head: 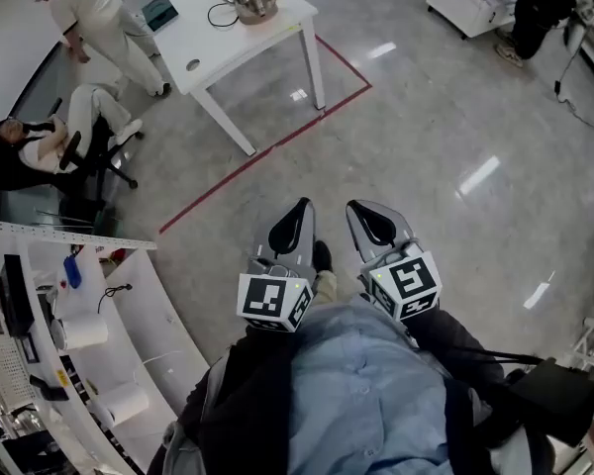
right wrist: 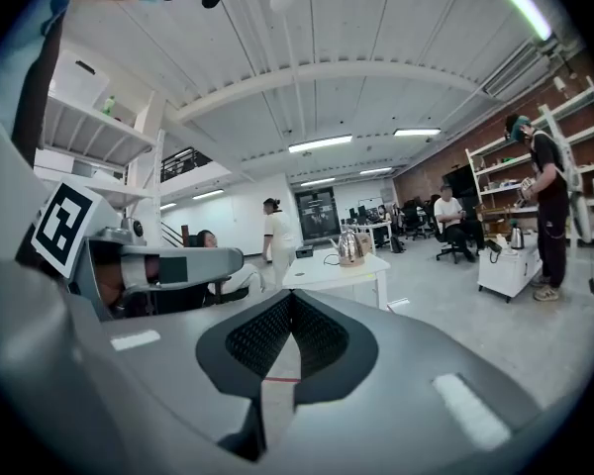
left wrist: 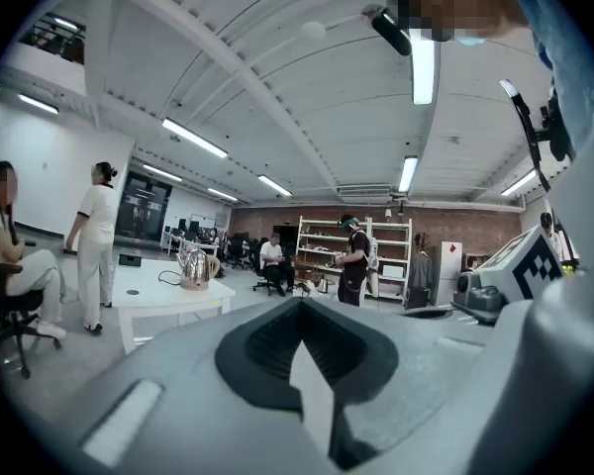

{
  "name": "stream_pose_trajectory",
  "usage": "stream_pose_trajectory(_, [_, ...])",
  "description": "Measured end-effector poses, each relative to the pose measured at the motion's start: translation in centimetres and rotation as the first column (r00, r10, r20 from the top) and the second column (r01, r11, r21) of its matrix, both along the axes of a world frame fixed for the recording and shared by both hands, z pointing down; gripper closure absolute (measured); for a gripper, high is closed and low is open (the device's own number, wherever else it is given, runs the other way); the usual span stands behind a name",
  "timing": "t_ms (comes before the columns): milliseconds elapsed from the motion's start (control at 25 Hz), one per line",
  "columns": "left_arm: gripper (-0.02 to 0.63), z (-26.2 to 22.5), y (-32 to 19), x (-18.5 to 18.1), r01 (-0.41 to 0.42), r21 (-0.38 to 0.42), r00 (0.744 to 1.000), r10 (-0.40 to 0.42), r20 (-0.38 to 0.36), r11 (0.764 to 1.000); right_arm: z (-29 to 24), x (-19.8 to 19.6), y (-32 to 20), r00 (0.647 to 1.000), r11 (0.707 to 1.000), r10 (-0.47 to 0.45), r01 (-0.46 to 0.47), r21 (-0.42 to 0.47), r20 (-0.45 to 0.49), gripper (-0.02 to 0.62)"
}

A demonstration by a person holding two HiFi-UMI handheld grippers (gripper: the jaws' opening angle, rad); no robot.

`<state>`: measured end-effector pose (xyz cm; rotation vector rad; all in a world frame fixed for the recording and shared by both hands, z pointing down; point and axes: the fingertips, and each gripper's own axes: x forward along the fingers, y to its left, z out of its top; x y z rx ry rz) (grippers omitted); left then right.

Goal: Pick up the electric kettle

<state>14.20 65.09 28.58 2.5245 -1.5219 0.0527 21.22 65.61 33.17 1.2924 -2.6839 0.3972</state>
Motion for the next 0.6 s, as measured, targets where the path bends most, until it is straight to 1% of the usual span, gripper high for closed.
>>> stream_pose_trajectory(120, [0.604,-0.3,-4.4,-2.5,0.019,0.014,0.999,-0.018,-0.029,1.000,-0.7,-2.9,-4.6,0.999,0.999,-0.031,0.031,0.012,-0.028,0.571])
stream_pose_trajectory(320, [0.604,-0.9,-10.2,-6.8,0.039,0.023,0.998,-0.038,-0.043,0.999,-2.2,-6.6,-11.3,0.999,0.999,-0.032,0.033,0.039,-0.039,0.571])
stream_pose_trajectory(440, [0.604,-1.0,-12.4,-8.8,0.038,0.030,0.998,-0.036,-0.048,0.999,-2.7,-8.6,-13.8,0.999,0.998,-0.023,0.026,0.053,-0.044,0.571])
stream_pose_trajectory(600, [0.604,-1.1,-15.0,-10.6,0.035,0.022,0.998,-0.034,-0.054,0.999,-2.7,-10.0,-16.4,0.999,0.998,-0.009,0.012,0.062,-0.051,0.571])
